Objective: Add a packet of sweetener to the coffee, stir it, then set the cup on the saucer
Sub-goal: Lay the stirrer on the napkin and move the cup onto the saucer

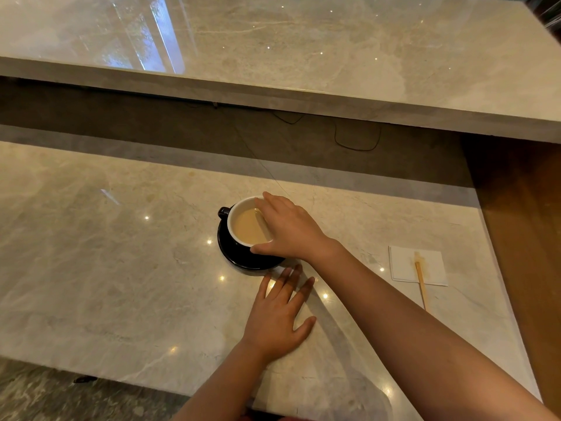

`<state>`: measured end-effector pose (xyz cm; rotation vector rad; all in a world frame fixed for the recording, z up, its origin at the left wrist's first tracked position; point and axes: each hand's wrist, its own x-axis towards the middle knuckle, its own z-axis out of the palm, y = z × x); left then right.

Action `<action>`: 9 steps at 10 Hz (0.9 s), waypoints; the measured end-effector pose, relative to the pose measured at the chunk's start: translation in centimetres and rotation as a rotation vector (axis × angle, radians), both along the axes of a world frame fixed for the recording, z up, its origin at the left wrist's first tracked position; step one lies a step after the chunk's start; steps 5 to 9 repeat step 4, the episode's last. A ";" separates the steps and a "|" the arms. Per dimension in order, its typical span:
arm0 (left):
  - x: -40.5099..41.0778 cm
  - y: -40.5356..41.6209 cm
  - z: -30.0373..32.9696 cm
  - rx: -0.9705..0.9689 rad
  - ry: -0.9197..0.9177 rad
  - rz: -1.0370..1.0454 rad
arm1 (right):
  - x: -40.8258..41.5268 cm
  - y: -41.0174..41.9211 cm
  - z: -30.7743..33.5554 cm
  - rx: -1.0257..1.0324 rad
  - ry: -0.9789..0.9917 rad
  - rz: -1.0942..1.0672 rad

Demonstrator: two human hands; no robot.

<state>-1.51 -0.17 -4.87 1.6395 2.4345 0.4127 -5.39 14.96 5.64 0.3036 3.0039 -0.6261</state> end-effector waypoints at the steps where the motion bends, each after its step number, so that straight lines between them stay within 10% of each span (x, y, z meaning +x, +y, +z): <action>1: -0.1 0.0 -0.1 -0.018 0.022 -0.005 | 0.3 0.0 0.2 0.001 -0.007 0.000; 9: 0.0 0.1 -0.1 -0.001 0.037 0.000 | 4.9 0.6 1.4 0.066 0.054 -0.184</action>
